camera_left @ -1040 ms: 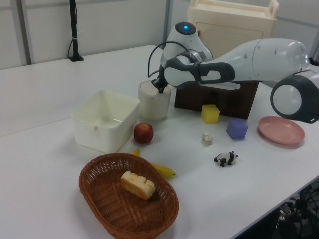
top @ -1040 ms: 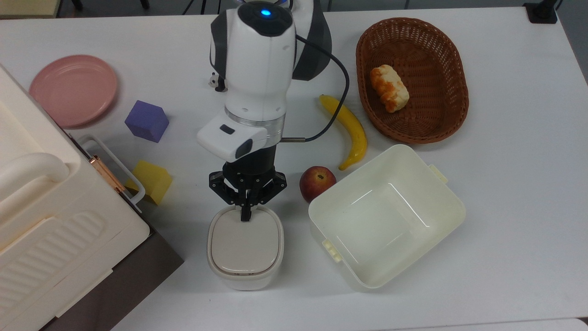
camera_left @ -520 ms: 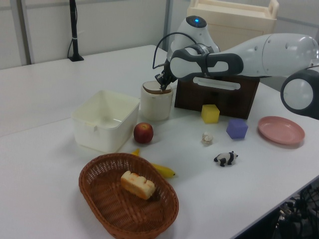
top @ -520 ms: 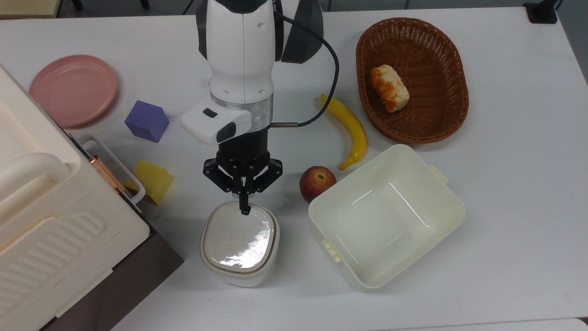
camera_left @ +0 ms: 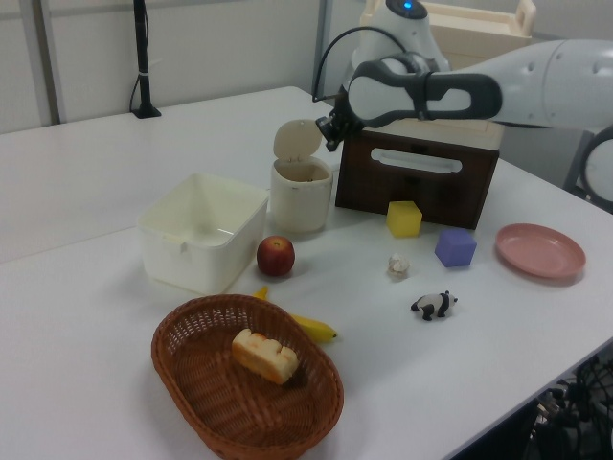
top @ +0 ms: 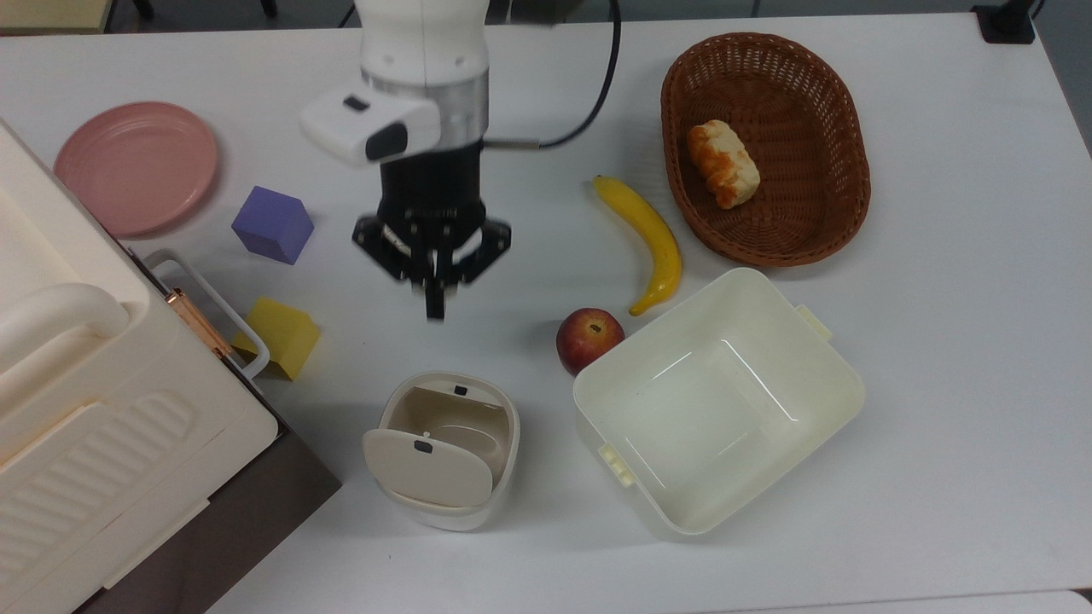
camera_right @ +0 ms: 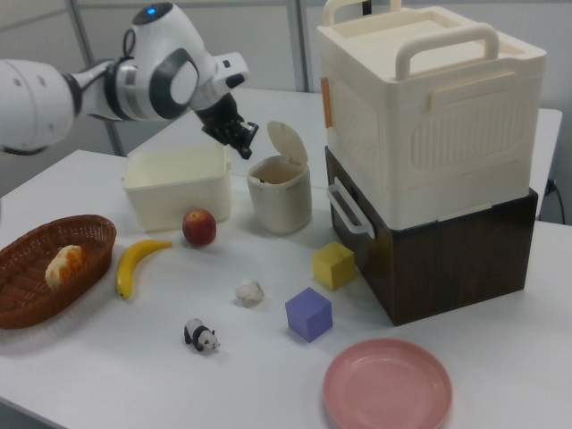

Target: Open the trash can

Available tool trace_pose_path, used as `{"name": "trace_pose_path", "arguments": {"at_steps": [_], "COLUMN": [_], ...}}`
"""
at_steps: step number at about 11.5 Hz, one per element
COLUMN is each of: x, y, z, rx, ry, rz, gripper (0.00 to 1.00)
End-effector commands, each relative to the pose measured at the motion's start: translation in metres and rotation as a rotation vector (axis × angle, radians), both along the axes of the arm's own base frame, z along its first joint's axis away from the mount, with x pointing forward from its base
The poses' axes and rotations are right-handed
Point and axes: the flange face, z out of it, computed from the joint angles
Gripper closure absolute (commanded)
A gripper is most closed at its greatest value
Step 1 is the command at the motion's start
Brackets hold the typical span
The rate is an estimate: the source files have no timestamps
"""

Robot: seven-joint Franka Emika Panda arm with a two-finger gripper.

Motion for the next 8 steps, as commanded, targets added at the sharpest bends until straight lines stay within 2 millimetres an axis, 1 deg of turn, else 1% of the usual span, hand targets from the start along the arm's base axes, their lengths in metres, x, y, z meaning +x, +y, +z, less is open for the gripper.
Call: {"name": "trace_pose_path", "arguments": {"at_steps": [1,2,3,5,6,8], "x": [-0.065,-0.077,-0.089,-0.111,-0.118,-0.122], "y": [0.008,0.013,0.016,0.014,0.01,-0.003], "z": [0.022,0.024,0.035,0.046,0.05,0.059], "rx": [-0.035,-0.047,-0.054,-0.068,-0.073,-0.044], "ry": [0.219,0.255,0.268,0.341,0.366,0.366], "rz": [-0.018,-0.011,-0.02,-0.033,-0.042,-0.062], "gripper": [0.0,0.0,0.0,0.0,0.0,0.0]}}
